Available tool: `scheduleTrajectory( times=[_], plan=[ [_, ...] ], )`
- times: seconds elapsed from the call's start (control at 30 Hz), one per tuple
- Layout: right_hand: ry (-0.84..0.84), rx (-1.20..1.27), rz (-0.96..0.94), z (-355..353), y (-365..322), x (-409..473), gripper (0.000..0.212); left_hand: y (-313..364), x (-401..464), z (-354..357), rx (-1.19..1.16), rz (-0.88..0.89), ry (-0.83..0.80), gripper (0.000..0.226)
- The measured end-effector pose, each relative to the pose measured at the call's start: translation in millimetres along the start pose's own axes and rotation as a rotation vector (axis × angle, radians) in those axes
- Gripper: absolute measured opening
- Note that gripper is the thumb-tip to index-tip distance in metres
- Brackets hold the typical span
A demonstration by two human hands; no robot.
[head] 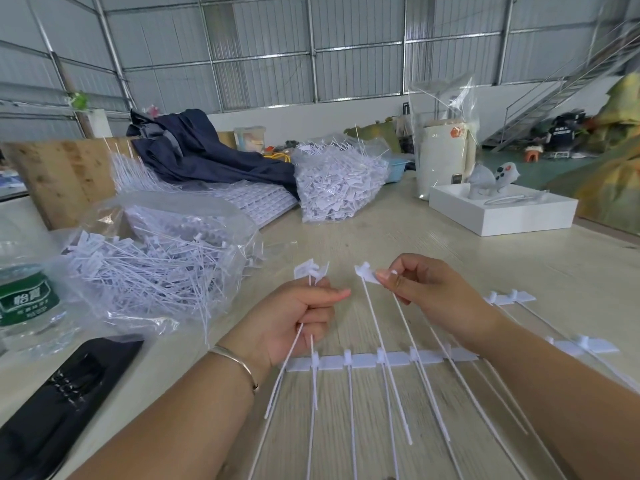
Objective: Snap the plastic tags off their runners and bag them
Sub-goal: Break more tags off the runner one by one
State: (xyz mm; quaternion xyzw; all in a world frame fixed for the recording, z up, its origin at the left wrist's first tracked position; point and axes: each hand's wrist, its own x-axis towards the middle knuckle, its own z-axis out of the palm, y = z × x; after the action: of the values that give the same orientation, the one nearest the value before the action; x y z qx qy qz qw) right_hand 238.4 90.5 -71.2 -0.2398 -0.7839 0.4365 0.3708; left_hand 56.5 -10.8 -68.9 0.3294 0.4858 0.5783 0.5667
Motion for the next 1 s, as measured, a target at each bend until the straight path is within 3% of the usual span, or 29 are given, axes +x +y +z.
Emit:
scheduleTrajectory(
  times=[0.17, 0.23, 0.33, 0.53, 0.7, 1.0],
  plan=[
    [0.017, -0.138, -0.037, 3, 4, 1, 0.036, -1, 2, 4, -0.032, -0.089, 0.073, 0.037],
    [0.029, -0.136, -0.031, 3, 5, 2, 0.035, -2, 2, 4, -0.081, -0.092, 0.086, 0.044],
    [0.032, -0.198, -0.051, 3, 7, 2, 0.032, -3, 2, 6, 0.025, -0.064, 0.082, 0.054],
    [-0.013, -0.270, -0.069, 4, 10, 2, 0.025, -2, -4, 11, 0.257, -0.020, 0.053, 0.023],
    [-0.024, -0.258, -0.063, -1, 5, 2, 0.011, -3, 0, 5, 0.195, -0.032, 0.140, 0.042],
    [-0.053, -0.162, -0.064, -3, 0, 2, 0.006, -2, 0, 5, 0.099, 0.017, 0.112, 0.035]
  ],
)
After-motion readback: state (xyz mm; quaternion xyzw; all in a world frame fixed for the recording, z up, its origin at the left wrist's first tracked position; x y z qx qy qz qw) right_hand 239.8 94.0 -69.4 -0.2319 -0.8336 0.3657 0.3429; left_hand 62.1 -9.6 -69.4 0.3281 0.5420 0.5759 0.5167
